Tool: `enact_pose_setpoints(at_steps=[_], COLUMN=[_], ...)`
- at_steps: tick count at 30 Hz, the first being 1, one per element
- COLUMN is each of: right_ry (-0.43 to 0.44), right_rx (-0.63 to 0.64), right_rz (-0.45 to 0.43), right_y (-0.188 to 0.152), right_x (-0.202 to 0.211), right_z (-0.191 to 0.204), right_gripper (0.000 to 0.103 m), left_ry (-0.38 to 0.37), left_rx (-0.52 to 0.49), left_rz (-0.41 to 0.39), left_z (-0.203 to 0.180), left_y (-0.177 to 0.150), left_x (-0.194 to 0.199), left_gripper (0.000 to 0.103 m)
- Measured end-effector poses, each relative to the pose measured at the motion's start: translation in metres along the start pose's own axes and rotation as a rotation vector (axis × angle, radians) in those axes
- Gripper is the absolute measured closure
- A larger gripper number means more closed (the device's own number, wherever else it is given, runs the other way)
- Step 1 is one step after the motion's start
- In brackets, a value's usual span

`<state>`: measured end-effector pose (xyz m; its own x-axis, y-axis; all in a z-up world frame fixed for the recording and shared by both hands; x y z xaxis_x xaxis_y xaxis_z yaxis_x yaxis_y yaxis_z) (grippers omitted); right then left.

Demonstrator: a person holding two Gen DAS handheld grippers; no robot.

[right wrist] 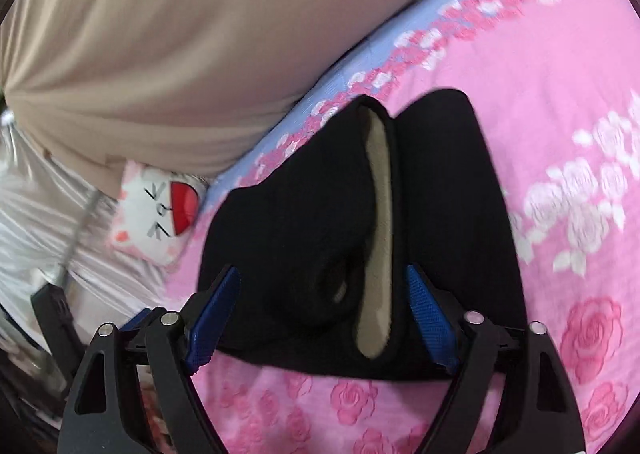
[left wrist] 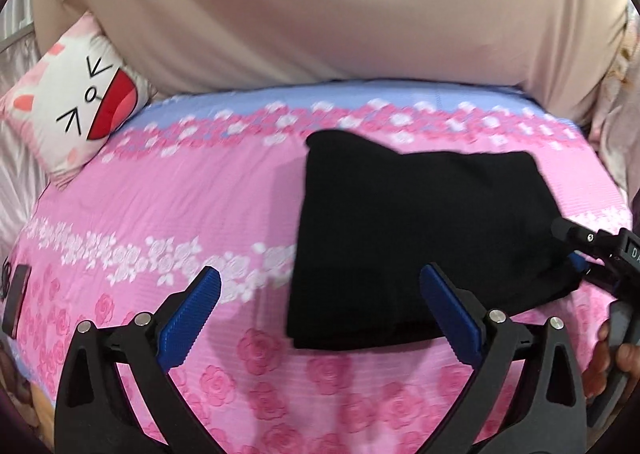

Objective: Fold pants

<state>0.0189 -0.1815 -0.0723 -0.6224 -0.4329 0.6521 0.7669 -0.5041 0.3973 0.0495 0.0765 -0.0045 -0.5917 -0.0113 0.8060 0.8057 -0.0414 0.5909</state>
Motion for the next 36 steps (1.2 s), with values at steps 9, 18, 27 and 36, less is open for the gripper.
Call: enact_pose_setpoints(at_steps=[9, 18, 27, 36], right_ry=[-0.078, -0.191, -0.172, -0.395], right_rx=[0.224, 0.032, 0.302, 0.23], right_rz=[-0.103, -0.031, -0.093, 0.086], right_y=[0.038, 0.015, 0.054, 0.104], right_x=[0.036, 0.014, 0.005, -0.101], right_z=[0.068, -0.027, 0.065, 0.009], right_gripper=[0.087, 0.082, 0.08, 0.103], left_ry=[0.02, 0.021, -0.008, -0.01], left_rx=[0.057, 0.066, 0.002, -0.071], left_rz=[0.032, 0.081, 0.056, 0.075], left_z=[0.029, 0.034, 0.001, -0.024], left_y=[-0.003, -0.011, -0.002, -0.005], left_x=[-0.012, -0.03, -0.03, -0.048], left_gripper=[0.005, 0.005, 0.005, 0.005])
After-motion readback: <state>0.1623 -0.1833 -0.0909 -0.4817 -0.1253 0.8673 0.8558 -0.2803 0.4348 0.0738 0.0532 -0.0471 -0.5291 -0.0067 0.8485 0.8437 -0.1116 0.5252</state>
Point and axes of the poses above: each gripper's, at about its wrist camera, not at the fingertips, and x roughly against the way its jaws point, z to its left, y to its top, the point moved 5 cm from there along -x, roughly the way its jaws point, and after that the axes turned 5 degrees about z, right-handed, at the moved point
